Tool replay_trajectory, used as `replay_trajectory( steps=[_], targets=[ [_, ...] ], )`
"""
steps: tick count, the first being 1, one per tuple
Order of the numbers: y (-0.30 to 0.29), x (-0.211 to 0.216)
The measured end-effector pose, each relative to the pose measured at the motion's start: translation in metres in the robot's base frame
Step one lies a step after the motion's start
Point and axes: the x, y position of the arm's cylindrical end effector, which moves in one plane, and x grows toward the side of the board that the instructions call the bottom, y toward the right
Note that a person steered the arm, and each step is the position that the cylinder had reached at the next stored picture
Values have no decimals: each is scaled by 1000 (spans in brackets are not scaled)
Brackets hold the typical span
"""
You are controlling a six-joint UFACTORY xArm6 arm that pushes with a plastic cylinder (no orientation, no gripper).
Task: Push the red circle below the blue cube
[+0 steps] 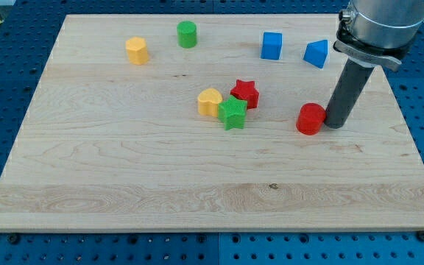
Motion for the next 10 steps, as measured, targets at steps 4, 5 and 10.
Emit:
replay_trajectory(
  steps=[4,5,10],
  targets=[
    [-3,33],
    [-4,44],
    [-26,-2]
  ],
)
